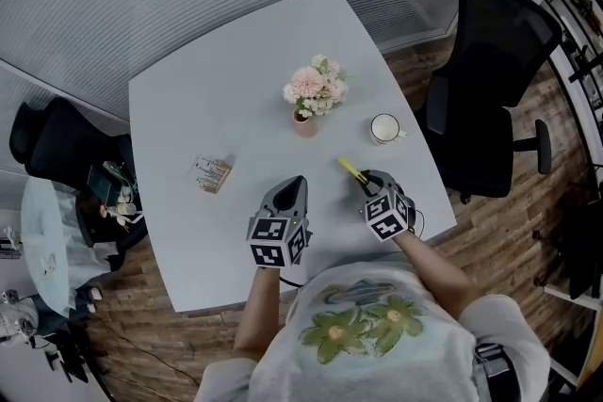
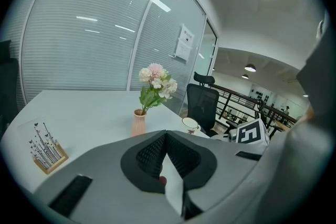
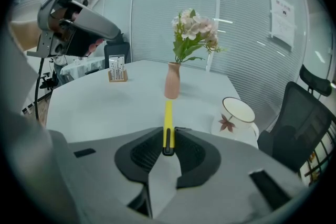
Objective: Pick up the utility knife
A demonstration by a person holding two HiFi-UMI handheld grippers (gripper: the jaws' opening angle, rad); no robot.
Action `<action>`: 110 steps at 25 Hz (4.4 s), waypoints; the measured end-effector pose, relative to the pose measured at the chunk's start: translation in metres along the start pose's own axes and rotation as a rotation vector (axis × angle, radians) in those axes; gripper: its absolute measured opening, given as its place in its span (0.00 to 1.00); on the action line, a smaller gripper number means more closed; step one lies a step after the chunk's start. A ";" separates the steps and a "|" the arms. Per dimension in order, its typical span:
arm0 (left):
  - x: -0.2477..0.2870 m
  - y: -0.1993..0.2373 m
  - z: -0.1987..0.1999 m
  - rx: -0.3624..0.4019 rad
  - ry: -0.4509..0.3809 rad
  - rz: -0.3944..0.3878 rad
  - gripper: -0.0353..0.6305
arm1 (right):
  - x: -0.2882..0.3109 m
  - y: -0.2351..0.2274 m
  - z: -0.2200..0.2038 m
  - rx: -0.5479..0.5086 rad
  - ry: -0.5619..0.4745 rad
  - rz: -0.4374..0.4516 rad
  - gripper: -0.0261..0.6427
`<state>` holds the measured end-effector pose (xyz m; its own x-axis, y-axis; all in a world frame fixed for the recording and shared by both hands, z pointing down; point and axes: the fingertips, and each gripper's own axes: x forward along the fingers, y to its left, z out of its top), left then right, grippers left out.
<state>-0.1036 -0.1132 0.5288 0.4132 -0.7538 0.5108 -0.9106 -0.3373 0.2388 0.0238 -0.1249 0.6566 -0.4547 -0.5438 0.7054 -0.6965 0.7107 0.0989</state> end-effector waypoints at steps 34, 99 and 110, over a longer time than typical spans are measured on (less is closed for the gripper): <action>0.001 -0.004 0.001 -0.002 -0.002 -0.007 0.06 | -0.034 -0.009 0.055 0.046 -0.159 -0.027 0.15; 0.007 -0.022 0.007 0.009 -0.021 -0.032 0.06 | -0.110 -0.001 0.157 0.048 -0.476 -0.006 0.14; 0.008 -0.022 0.005 0.009 -0.018 -0.031 0.06 | -0.112 0.003 0.159 0.045 -0.486 0.017 0.14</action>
<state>-0.0807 -0.1148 0.5235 0.4410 -0.7530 0.4884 -0.8975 -0.3658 0.2464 -0.0160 -0.1328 0.4668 -0.6654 -0.6854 0.2958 -0.7052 0.7071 0.0519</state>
